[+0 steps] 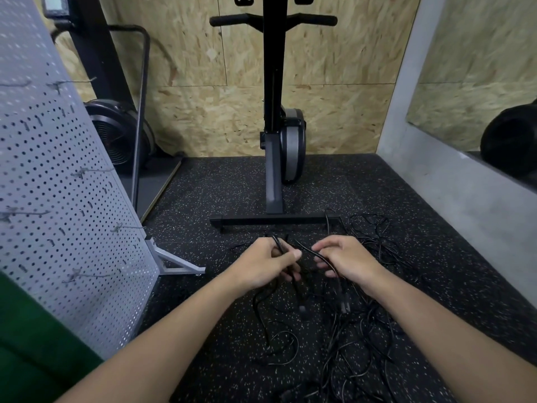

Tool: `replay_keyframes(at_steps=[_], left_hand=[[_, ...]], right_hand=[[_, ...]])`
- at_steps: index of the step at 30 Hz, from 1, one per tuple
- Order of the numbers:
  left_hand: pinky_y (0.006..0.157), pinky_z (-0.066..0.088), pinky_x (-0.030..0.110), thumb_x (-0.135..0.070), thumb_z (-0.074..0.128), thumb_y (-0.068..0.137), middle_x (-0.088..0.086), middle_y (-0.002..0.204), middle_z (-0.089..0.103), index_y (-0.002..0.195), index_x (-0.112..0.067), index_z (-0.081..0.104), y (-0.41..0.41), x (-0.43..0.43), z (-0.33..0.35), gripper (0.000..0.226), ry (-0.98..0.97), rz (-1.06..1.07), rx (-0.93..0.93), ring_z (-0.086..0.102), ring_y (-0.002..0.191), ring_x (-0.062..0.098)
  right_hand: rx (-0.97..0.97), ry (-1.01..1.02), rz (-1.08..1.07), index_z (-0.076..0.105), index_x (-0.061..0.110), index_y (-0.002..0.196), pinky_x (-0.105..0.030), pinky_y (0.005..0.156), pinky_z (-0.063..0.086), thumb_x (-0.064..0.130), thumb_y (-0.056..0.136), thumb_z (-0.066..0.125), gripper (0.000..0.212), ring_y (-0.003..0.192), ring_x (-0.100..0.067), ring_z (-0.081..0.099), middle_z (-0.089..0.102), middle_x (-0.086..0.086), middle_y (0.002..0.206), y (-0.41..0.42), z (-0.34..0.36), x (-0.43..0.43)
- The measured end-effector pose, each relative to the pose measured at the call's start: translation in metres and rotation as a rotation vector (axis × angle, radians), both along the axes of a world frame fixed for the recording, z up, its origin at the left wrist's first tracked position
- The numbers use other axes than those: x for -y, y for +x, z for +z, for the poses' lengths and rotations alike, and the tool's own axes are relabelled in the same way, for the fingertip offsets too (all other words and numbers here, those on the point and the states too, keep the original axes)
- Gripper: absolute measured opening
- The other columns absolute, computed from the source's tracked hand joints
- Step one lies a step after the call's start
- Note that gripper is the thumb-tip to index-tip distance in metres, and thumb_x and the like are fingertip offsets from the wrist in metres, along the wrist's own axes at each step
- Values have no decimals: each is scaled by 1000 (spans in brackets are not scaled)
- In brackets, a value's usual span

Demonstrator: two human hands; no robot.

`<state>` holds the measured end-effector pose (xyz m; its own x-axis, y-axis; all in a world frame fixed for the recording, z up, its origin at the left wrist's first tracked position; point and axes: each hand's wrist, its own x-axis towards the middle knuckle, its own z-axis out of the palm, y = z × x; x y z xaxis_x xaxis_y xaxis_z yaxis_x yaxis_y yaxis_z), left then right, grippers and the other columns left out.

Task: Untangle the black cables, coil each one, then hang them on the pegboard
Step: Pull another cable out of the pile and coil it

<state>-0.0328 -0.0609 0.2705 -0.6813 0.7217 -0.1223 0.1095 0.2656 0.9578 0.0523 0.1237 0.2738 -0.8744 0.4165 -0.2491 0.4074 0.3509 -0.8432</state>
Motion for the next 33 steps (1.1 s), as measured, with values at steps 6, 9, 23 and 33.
replay_keyframes(at_steps=[6,9,23,33], left_hand=[[81,64,32,-18,44,113,22,101,75,107,-1,62,-2,10,9,25,117,82,236,77,92,28],[78,63,33,-27,54,109,13,95,78,94,-4,73,-3,9,8,33,78,80,84,75,83,21],[86,59,33,-34,72,98,-9,100,75,117,-36,67,-23,34,-26,20,-215,-57,-386,72,90,9],[89,62,36,-6,60,104,11,102,78,107,-8,76,-14,16,9,16,261,195,-157,76,97,23]], right_hand=[[-97,213,298,70,42,113,-26,93,50,37,91,74,23,103,2,68,74,20,105,7,10,9],[1,160,443,60,37,129,-33,93,55,45,91,74,42,95,-3,73,78,14,100,6,2,23],[-351,-125,390,76,25,100,-27,54,35,21,111,47,31,62,-10,37,39,5,70,9,23,9],[-350,193,209,65,49,126,-26,55,42,37,110,46,28,56,-7,49,67,19,80,12,14,-12]])
